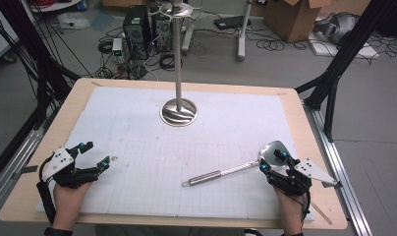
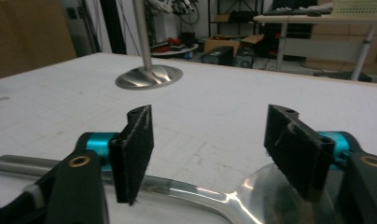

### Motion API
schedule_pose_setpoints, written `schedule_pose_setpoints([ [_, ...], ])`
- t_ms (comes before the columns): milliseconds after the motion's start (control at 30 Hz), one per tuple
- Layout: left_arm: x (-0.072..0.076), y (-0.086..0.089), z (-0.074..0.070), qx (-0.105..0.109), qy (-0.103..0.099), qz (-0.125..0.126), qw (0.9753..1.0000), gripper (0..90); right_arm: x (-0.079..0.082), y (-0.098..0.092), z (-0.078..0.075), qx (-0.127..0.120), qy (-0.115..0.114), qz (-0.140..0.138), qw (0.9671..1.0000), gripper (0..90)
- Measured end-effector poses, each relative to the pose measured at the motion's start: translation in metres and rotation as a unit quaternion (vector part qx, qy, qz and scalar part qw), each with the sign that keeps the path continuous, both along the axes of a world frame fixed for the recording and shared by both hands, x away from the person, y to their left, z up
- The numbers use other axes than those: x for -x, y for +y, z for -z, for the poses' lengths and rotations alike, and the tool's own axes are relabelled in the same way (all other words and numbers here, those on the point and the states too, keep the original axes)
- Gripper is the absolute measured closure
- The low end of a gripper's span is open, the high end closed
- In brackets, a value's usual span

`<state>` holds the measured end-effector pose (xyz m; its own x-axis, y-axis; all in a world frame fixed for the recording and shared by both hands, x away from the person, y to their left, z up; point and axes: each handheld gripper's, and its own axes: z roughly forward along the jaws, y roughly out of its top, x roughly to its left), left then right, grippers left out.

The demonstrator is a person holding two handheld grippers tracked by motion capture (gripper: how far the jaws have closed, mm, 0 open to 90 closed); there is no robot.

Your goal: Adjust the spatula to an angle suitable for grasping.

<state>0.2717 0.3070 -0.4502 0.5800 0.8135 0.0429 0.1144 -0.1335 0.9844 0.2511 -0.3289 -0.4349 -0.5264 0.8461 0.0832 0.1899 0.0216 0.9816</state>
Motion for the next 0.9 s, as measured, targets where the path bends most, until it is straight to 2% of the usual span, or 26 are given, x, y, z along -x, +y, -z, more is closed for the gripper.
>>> schedule_pose_setpoints([
  [33,0.000,-0.001,0.000,0.002,0.001,-0.001,1.0000,17.9,0.004,0.003,-0.004,-0.002,-0.001,-0.012,0.9999,41.5],
  [167,0.000,-0.002,0.000,-0.006,0.002,-0.007,1.0000,18.5,0.008,0.012,-0.011,-0.006,0.008,-0.036,0.9993,44.0],
  [267,0.000,-0.003,0.000,-0.010,0.003,-0.009,0.9999,18.5,0.012,0.019,-0.014,-0.011,0.009,-0.055,0.9984,49.4],
  [300,0.000,-0.003,0.000,-0.012,0.004,-0.009,0.9999,18.5,0.013,0.023,-0.015,-0.014,0.016,-0.063,0.9978,51.1],
  [367,-0.001,-0.003,0.000,-0.016,0.004,-0.009,0.9998,18.5,0.014,0.028,-0.015,-0.007,0.019,-0.067,0.9975,53.9],
  [533,0.000,-0.004,0.000,-0.015,0.003,-0.010,0.9998,18.5,0.020,0.044,-0.012,0.014,0.038,-0.089,0.9952,67.7],
  [667,0.000,-0.005,0.000,-0.017,0.004,-0.014,0.9997,18.5,0.024,0.059,-0.009,0.044,0.044,-0.113,0.9916,77.4],
  [767,0.000,-0.005,0.000,-0.020,0.006,-0.013,0.9997,18.5,0.026,0.068,-0.007,0.038,0.059,-0.141,0.9876,85.8],
  [833,0.000,-0.006,0.000,-0.021,0.007,-0.014,0.9997,18.5,0.027,0.075,-0.007,0.043,0.062,-0.154,0.9852,89.6],
  [867,0.000,-0.006,0.000,-0.021,0.007,-0.014,0.9997,18.6,0.027,0.075,-0.007,0.043,0.062,-0.154,0.9852,89.6],
  [900,0.000,-0.006,0.000,-0.022,0.007,-0.014,0.9996,18.5,0.027,0.083,-0.006,0.049,0.068,-0.170,0.9819,89.7],
])
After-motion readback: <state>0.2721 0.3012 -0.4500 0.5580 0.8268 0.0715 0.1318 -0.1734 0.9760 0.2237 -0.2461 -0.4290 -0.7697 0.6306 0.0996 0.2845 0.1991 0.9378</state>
